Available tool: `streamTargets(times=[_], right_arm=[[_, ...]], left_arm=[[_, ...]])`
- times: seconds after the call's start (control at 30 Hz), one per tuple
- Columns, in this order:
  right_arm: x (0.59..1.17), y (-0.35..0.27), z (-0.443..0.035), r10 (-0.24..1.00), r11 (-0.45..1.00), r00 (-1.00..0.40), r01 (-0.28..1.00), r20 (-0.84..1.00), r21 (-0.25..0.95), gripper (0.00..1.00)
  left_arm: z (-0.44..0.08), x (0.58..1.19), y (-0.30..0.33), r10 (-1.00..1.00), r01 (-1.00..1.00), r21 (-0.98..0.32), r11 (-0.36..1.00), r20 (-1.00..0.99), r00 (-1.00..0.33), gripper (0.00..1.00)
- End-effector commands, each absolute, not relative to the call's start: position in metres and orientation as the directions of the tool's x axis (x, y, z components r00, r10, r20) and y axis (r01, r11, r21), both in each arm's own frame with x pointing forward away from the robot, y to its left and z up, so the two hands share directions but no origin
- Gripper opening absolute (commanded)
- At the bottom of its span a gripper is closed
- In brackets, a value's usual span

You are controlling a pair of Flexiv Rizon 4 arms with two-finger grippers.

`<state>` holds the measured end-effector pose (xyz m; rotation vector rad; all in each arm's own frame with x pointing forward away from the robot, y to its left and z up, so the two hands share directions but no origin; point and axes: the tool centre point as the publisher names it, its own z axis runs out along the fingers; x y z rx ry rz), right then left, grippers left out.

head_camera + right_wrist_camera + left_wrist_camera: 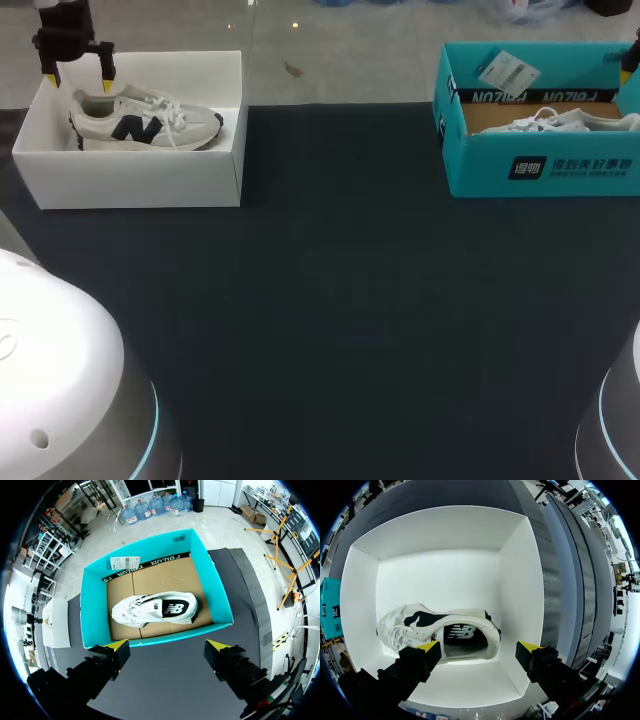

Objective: Take the shoe out of the shoebox, open the shoe tongue, remove and reinsert the insole, then place the shoe into the shoebox

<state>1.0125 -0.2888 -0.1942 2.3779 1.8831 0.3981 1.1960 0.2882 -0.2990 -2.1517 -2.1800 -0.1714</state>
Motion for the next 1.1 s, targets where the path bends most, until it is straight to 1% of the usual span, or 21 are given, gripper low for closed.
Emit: streamTargets(times=[0.03, 0.07, 0.13, 0.17, 0.23, 0.27, 0.3, 0.33, 0.43, 0.57, 0.67, 0.7, 0.9, 0.97, 1.1], right_arm=[[1.012, -0.288, -0.195, 0.966, -0.241, 0.211, 0.944, 0.152, 0.225, 1.00], [1.012, -0.288, -0.195, 0.966, -0.241, 0.211, 0.944, 0.152, 0.225, 1.00], [1.012, -0.288, -0.195, 0.966, -0.241, 0.211, 0.944, 0.152, 0.225, 1.00], [1.012, -0.288, -0.195, 0.966, -0.241, 0.211, 0.944, 0.152, 0.225, 1.00], [1.012, -0.288, -0.195, 0.966, -0.241, 0.211, 0.944, 0.152, 0.225, 1.00], [1.012, -0.288, -0.195, 0.966, -0.241, 0.211, 0.944, 0.152, 0.225, 1.00], [1.012, -0.288, -0.195, 0.966, -0.241, 0.211, 0.944, 0.152, 0.225, 1.00], [1.012, -0.288, -0.195, 0.966, -0.241, 0.211, 0.944, 0.152, 0.225, 1.00], [1.012, -0.288, -0.195, 0.966, -0.241, 0.211, 0.944, 0.152, 0.225, 1.00], [1.012, -0.288, -0.195, 0.966, -0.241, 0.211, 0.944, 0.152, 0.225, 1.00], [1.012, -0.288, -0.195, 0.966, -0.241, 0.211, 0.944, 0.152, 0.225, 1.00], [1.012, -0.288, -0.195, 0.966, -0.241, 0.211, 0.944, 0.152, 0.225, 1.00], [1.012, -0.288, -0.195, 0.966, -0.241, 0.211, 0.944, 0.152, 0.225, 1.00], [1.012, -0.288, -0.195, 0.966, -0.241, 0.211, 0.944, 0.152, 0.225, 1.00], [1.012, -0.288, -0.195, 0.966, -0.241, 0.211, 0.944, 0.152, 0.225, 1.00]], left_arm=[[-0.303, 1.203, 0.290, 0.992, 1.000, 0.020, 0.020, 0.128, -0.022, 0.72], [-0.304, 1.203, 0.290, 0.992, 1.000, 0.023, 0.020, 0.128, -0.023, 0.61], [-0.304, 1.204, 0.291, 0.992, 0.999, 0.027, 0.023, 0.124, -0.026, 0.54], [-0.304, 1.204, 0.292, 0.992, 0.999, 0.032, 0.025, 0.123, -0.029, 0.48], [-0.305, 1.206, 0.293, 0.992, 0.999, 0.034, 0.029, 0.123, -0.033, 0.49], [-0.306, 1.206, 0.293, 0.992, 0.999, 0.035, 0.029, 0.123, -0.033, 0.53], [-0.307, 1.206, 0.294, 0.992, 0.999, 0.035, 0.029, 0.122, -0.033, 0.59], [-0.308, 1.206, 0.294, 0.992, 0.999, 0.035, 0.028, 0.122, -0.032, 0.62], [-0.311, 1.207, 0.298, 0.994, 0.999, 0.032, 0.025, 0.104, -0.028, 0.62], [-0.315, 1.209, 0.303, 0.996, 0.998, 0.045, 0.032, 0.084, -0.036, 0.74], [-0.317, 1.209, 0.308, 0.995, 0.997, 0.056, 0.046, 0.084, -0.051, 0.59], [-0.318, 1.209, 0.310, 0.995, 0.997, 0.058, 0.047, 0.082, -0.051, 0.49], [-0.327, 1.210, 0.315, 0.995, 0.997, 0.063, 0.047, 0.086, -0.052, 0.46], [-0.329, 1.211, 0.316, 0.995, 0.997, 0.062, 0.050, 0.081, -0.055, 0.43], [-0.331, 1.211, 0.318, 0.996, 0.997, 0.079, 0.022, 0.085, -0.029, 0.45]])
